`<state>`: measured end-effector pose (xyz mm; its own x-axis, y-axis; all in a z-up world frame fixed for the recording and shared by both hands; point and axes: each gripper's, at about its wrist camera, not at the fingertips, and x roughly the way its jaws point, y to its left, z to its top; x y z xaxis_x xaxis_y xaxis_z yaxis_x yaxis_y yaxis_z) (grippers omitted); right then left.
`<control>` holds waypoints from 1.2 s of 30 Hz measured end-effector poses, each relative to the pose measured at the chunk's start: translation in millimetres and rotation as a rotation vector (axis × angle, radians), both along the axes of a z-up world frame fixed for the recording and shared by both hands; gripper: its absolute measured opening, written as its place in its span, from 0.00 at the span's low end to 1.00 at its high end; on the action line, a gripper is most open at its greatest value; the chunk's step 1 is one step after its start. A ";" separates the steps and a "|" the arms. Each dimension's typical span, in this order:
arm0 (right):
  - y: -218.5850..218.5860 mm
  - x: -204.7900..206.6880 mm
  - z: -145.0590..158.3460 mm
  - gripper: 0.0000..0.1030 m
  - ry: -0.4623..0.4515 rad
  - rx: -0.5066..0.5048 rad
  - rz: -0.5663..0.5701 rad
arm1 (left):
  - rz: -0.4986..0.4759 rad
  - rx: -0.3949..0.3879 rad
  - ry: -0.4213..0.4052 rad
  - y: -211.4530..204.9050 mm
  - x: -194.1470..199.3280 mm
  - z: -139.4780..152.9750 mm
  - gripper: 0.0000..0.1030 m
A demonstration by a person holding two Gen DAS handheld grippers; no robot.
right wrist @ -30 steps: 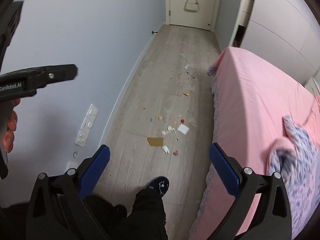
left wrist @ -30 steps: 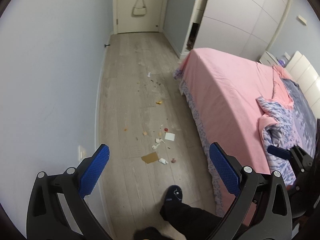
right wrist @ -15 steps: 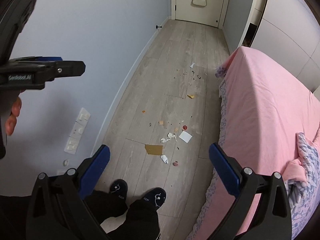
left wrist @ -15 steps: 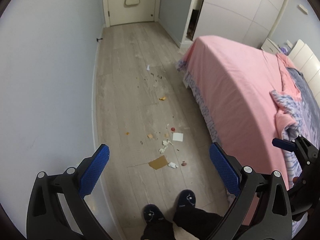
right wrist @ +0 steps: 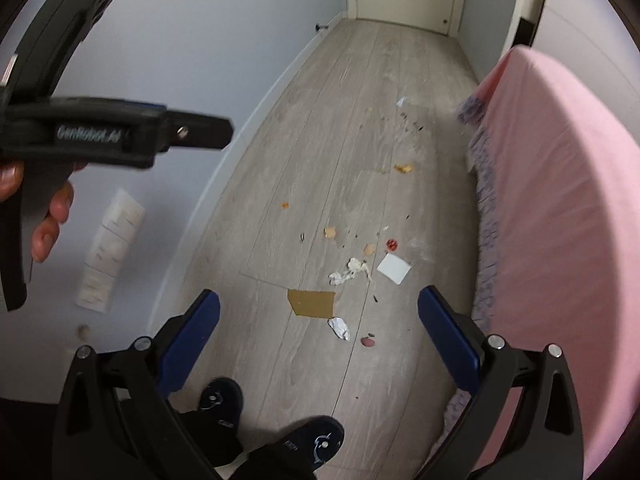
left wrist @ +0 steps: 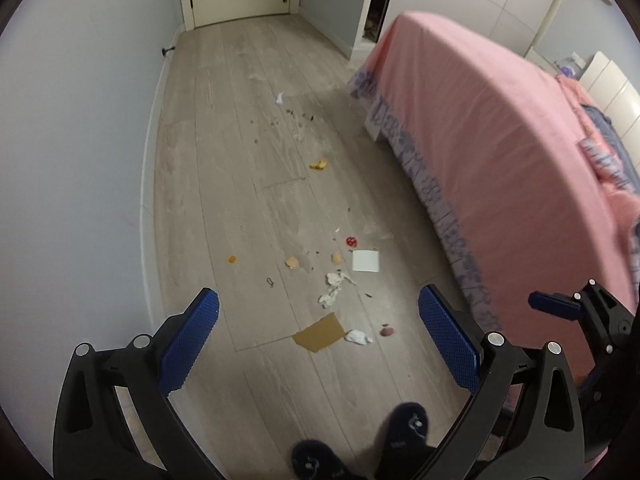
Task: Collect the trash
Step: 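Lower the right tool over the crumpled white tissue on the floor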
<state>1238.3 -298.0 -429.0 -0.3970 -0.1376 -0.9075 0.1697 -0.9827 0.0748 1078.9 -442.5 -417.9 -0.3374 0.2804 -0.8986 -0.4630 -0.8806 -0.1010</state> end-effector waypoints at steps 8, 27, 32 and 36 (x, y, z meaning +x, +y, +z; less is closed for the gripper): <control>2.1 1.9 -132.8 0.94 0.000 0.005 0.105 | -0.030 -0.019 0.018 17.7 5.6 -128.4 0.94; 8.9 -3.0 -373.3 0.94 -0.029 0.021 0.216 | -0.272 -0.059 0.059 30.5 14.9 -375.1 0.94; 4.6 -2.6 -399.2 0.94 -0.053 -0.014 0.240 | -0.302 -0.057 0.092 25.5 17.9 -397.3 0.94; 0.4 -4.5 -410.0 0.94 -0.053 -0.015 0.254 | -0.326 -0.059 0.087 21.9 21.9 -404.6 0.94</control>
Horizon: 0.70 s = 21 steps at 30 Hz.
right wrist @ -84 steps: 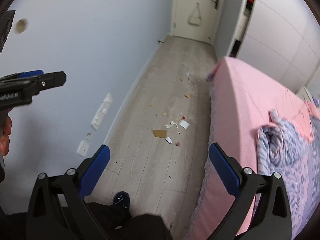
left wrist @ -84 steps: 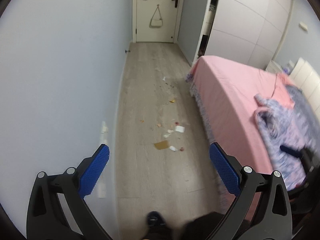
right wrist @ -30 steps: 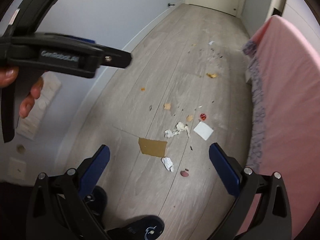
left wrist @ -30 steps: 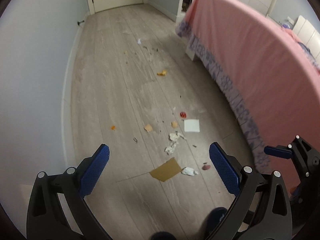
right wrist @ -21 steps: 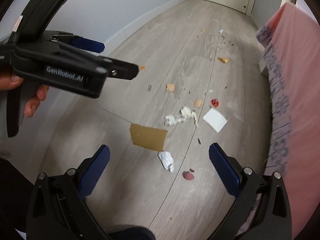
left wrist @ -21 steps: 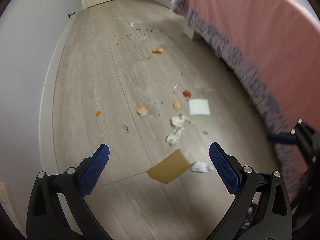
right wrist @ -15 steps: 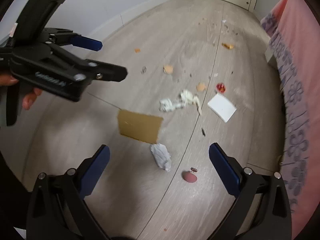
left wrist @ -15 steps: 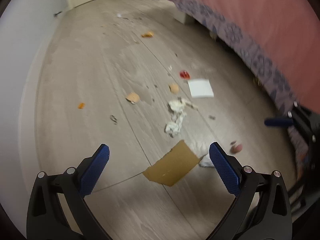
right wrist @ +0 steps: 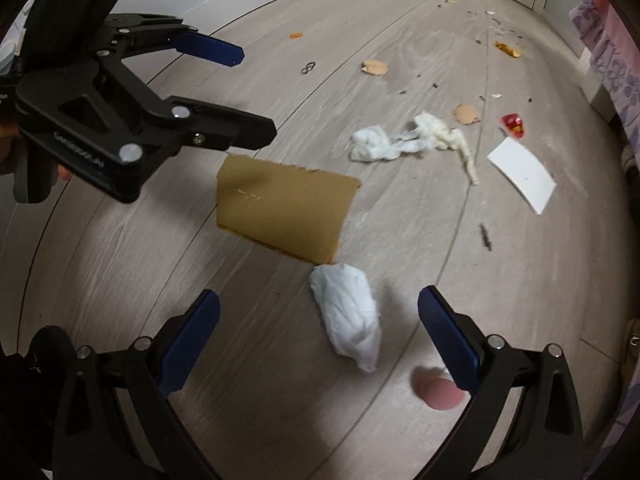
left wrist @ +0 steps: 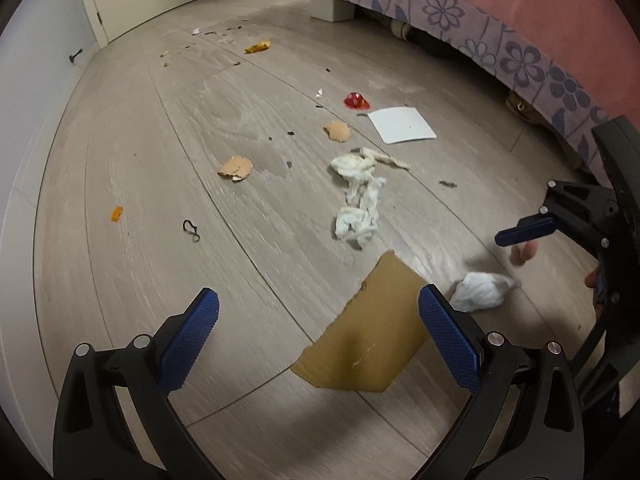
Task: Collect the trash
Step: 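Lower the right tool over the crumpled white tissue on the floor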
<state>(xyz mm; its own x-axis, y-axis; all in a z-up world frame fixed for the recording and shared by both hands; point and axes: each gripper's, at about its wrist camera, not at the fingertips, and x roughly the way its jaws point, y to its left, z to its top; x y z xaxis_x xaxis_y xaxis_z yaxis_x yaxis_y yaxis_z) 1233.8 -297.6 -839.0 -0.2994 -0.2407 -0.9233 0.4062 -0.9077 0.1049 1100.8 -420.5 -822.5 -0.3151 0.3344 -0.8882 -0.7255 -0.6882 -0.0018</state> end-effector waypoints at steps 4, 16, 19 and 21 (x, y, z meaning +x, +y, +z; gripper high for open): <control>4.7 -6.1 -7.6 0.94 -0.027 -0.002 -0.022 | 0.013 0.017 -0.050 -3.4 -6.3 -8.0 0.94; 5.1 -6.0 -11.3 0.92 -0.029 0.002 -0.030 | -0.045 0.044 -0.071 13.6 7.4 -26.7 0.94; 2.5 -2.9 -14.8 0.67 -0.038 0.028 -0.020 | -0.037 0.056 -0.078 12.4 6.4 -26.5 0.94; 2.3 -1.4 -15.3 0.67 -0.038 0.033 -0.018 | -0.042 0.069 -0.084 13.0 6.7 -25.5 0.94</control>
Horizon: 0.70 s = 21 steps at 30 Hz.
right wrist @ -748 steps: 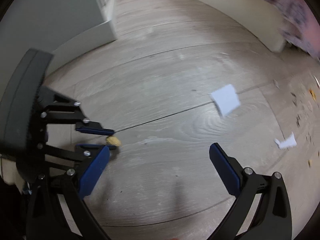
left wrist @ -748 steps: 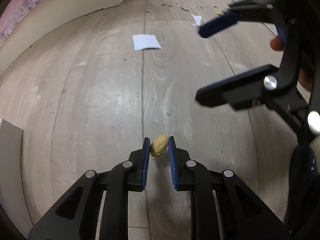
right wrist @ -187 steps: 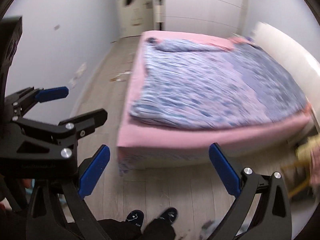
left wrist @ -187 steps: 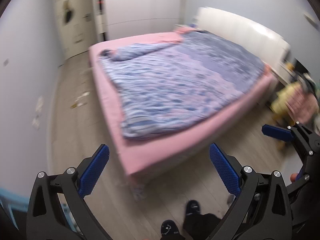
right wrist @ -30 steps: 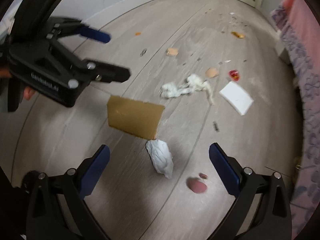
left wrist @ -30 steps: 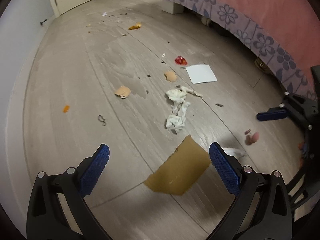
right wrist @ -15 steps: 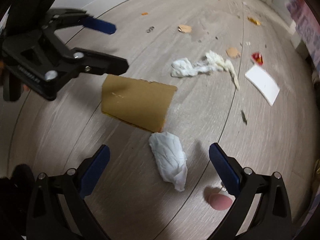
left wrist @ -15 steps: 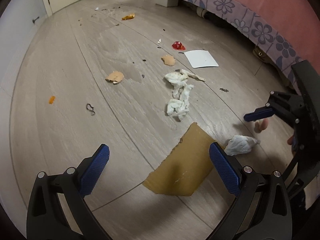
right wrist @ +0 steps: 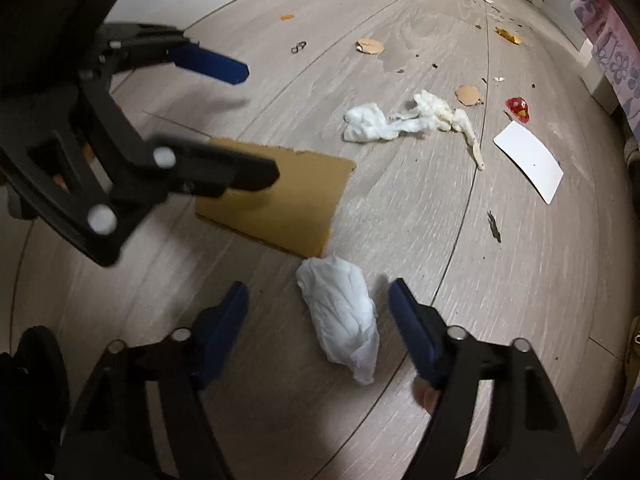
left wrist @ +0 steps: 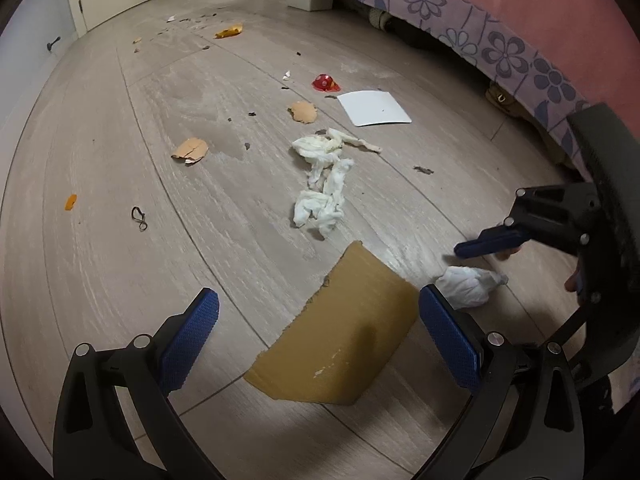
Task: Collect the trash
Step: 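Lower the right tool over the crumpled white tissue on the floor, then close the right tool on the crumpled white tissue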
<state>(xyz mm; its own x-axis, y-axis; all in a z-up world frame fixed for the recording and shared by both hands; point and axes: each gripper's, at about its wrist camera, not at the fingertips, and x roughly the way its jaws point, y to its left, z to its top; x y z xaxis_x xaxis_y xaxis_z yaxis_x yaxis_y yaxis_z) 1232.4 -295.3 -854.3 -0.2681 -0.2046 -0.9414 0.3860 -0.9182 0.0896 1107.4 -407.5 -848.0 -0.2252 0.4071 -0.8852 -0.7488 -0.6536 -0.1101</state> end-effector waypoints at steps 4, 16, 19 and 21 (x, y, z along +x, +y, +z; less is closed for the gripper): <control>1.5 3.5 1.3 0.67 0.004 0.014 0.005 | -0.044 0.025 -0.008 7.2 4.5 1.9 0.94; 8.9 4.6 -1.8 0.54 -0.003 0.010 -0.025 | -0.147 0.021 0.010 25.2 20.7 4.1 0.94; 7.9 5.7 -2.1 0.54 0.005 0.012 -0.017 | -0.147 0.023 0.004 25.7 20.1 3.5 0.94; 8.6 4.2 -2.4 0.51 0.011 0.012 -0.016 | -0.151 0.019 0.008 26.5 20.9 3.3 0.94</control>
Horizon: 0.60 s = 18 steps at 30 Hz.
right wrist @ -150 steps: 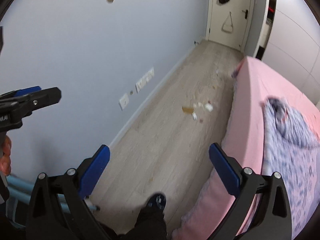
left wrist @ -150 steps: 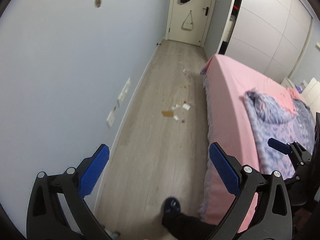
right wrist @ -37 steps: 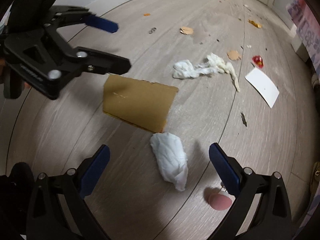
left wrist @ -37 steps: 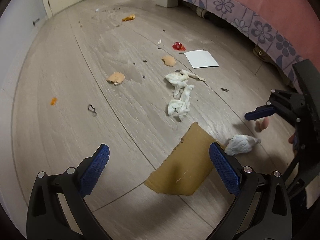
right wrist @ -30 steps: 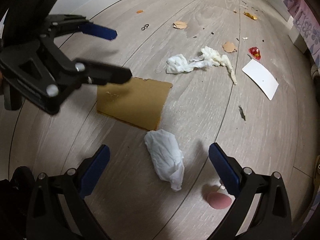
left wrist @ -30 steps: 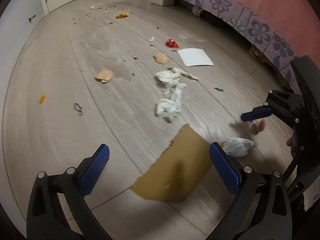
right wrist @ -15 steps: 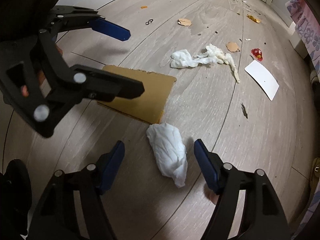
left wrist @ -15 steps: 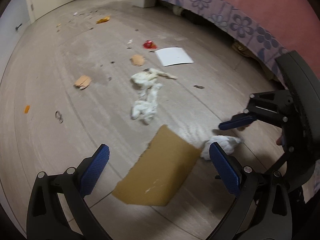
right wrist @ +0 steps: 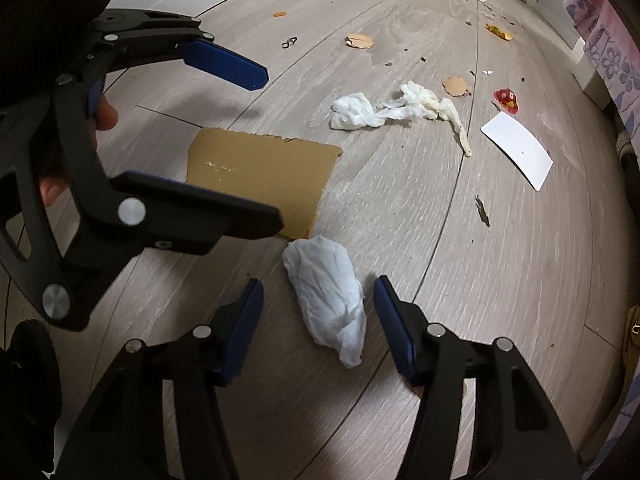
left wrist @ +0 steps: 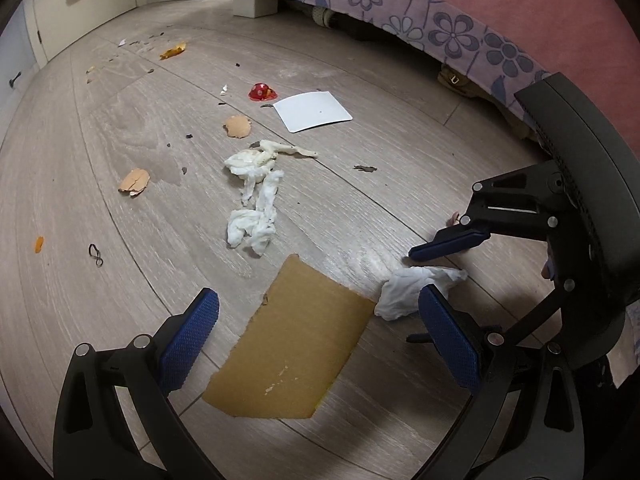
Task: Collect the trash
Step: 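Close the right tool on the crumpled white tissue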
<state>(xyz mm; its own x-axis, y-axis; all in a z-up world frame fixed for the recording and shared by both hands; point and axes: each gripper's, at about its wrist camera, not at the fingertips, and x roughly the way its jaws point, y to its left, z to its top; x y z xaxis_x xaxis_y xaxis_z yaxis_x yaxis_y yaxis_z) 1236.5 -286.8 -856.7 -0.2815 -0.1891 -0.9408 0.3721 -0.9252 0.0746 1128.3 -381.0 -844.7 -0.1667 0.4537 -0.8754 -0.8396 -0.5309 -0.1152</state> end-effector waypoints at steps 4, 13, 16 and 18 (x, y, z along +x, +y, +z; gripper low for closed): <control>0.2 -2.0 -0.9 0.36 0.029 0.023 0.008 | 0.000 -0.005 0.003 -0.2 0.4 -0.3 0.94; -1.7 -3.0 -0.8 0.23 0.052 0.020 0.027 | 0.002 -0.005 -0.002 0.8 1.0 -1.0 0.94; -2.5 -0.1 -0.5 0.21 0.055 0.014 0.031 | -0.005 -0.007 0.000 0.8 2.2 -1.0 0.94; -3.2 -0.4 -0.3 0.19 0.056 0.010 0.033 | -0.006 -0.006 -0.003 0.7 2.7 -1.0 0.94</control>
